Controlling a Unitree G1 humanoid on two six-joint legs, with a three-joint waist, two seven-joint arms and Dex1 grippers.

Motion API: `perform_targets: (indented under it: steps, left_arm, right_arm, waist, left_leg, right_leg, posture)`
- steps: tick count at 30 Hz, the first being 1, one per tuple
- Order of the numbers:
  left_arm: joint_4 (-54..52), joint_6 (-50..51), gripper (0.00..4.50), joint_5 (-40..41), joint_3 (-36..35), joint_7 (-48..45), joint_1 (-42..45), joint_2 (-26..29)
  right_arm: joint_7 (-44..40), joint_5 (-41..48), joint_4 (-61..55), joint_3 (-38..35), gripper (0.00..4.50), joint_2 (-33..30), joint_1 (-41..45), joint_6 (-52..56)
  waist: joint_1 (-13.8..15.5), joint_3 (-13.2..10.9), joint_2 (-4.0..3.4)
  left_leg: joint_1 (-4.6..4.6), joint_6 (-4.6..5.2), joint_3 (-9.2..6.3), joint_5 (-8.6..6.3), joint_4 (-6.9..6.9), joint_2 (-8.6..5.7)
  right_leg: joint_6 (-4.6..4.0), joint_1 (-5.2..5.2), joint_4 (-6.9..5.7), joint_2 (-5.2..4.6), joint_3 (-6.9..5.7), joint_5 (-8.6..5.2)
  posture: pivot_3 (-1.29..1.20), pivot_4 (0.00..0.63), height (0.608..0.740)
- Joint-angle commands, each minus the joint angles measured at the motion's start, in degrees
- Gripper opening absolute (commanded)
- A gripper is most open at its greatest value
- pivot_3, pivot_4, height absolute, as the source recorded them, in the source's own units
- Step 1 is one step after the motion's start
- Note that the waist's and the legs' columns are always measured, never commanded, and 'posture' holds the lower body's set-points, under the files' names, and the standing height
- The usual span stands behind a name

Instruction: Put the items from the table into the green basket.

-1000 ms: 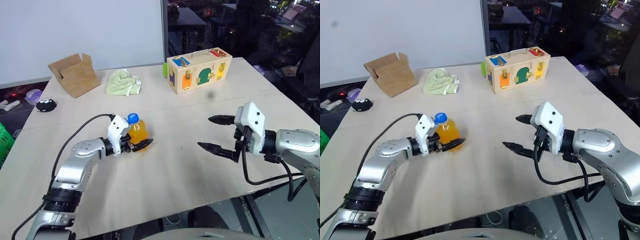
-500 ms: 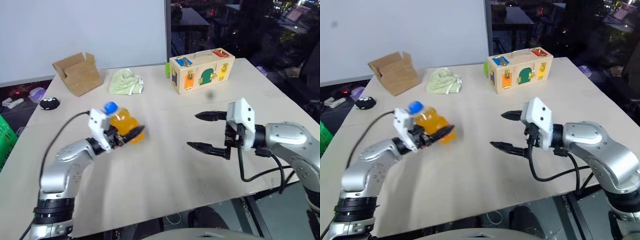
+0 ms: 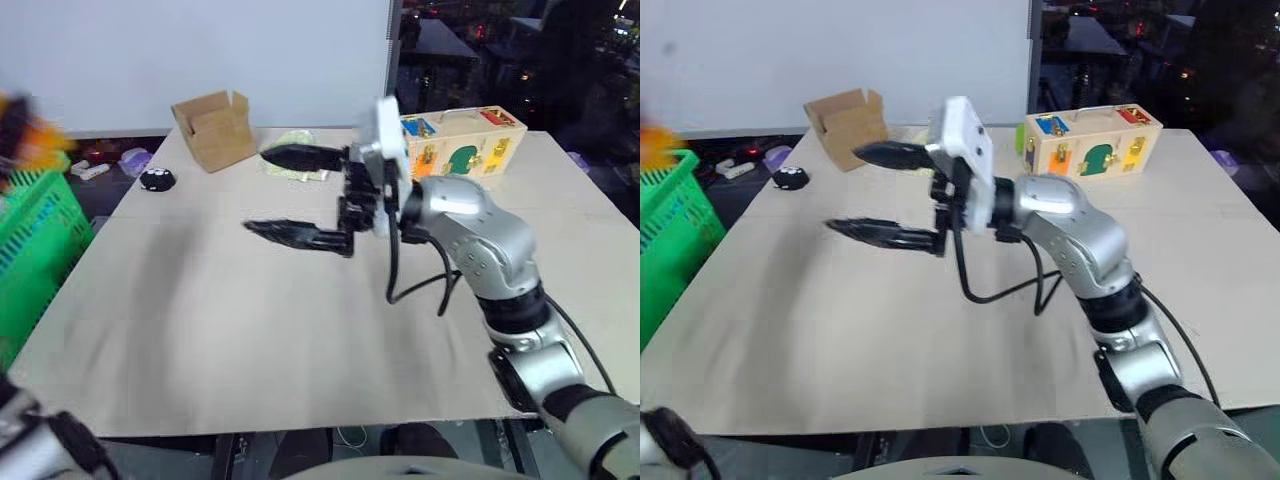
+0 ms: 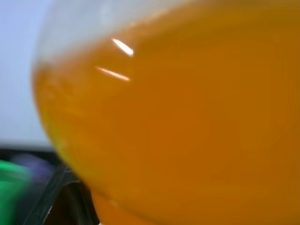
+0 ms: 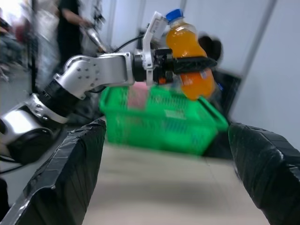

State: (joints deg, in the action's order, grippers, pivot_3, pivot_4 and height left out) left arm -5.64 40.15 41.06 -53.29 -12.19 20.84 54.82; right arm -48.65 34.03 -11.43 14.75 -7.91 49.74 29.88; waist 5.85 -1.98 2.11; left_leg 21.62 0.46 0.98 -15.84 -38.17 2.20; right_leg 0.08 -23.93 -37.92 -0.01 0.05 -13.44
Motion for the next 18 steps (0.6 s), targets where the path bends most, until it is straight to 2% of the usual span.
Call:
perform_targets:
  steps: [1,4,6,12,14,18]
  left_arm:
    - [5.19,-4.03,3.07,-5.65,-6.89,-0.62,-1.97,4.89]
    - [6.88,-4.72,3.07,-7.29,-11.46,-3.41,-5.78,6.04]
    - [6.43,-4.46,3.07,-7.76,-13.78,-4.56,-8.16,5.80]
    - [0.84,-1.13,3.07,-8.98,-20.81,-4.65,-16.76,1.79]
    - [0.74,-1.36,3.07,-8.84,-21.09,-5.03,-18.04,0.27]
    - [6.46,-5.11,3.07,-10.20,-17.17,-7.78,-18.17,0.21]
  right_arm:
    - [-1.28,0.05,1.37,-0.82,4.45,1.94,2.11,-2.30]
    - [-1.81,0.08,2.04,-0.77,4.45,3.25,2.71,-3.02]
    - [-2.06,0.16,2.21,-0.90,4.45,3.74,2.69,-3.11]
    - [-3.44,0.20,2.35,-0.76,4.45,3.94,2.21,-2.61]
    - [-3.78,0.06,2.60,-0.70,4.45,3.91,2.24,-2.67]
    - [-4.22,-0.25,2.93,-0.64,4.45,3.85,2.36,-2.63]
  waist:
    - [1.50,-0.05,-0.09]
    - [3.61,-0.07,-0.12]
    - [5.13,0.08,0.23]
    - [7.82,0.13,0.36]
    - [8.64,0.13,0.36]
    - [10.58,0.13,0.36]
  left_leg:
    - [0.01,0.00,0.02,0.00,0.04,-0.03]
    - [0.19,-0.04,0.01,-0.01,0.06,-0.01]
    - [0.27,-0.09,0.05,-0.03,0.05,0.05]
    - [0.24,-0.51,-0.05,-0.15,0.04,0.19]
    - [0.25,-0.51,-0.05,-0.15,0.04,0.17]
    - [0.30,-0.52,-0.15,-0.15,0.05,0.21]
  right_leg:
    - [0.00,0.00,0.07,-0.04,-0.02,0.00]
    - [0.00,-0.11,0.14,-0.15,-0.15,-0.01]
    - [-0.02,-0.11,0.16,-0.17,-0.35,-0.02]
    - [-0.12,-0.11,0.22,-0.98,-0.77,-0.09]
    - [-0.12,-0.11,0.23,-1.09,-0.86,-0.09]
    - [-0.10,-0.12,0.24,-1.06,-1.12,-0.08]
  posture:
    - [0.41,0.000,0.740]
    - [0.44,0.000,0.740]
    - [0.45,0.000,0.740]
    - [0.48,0.000,0.740]
    - [0.48,0.000,0.740]
    - [0.47,0.000,0.740]
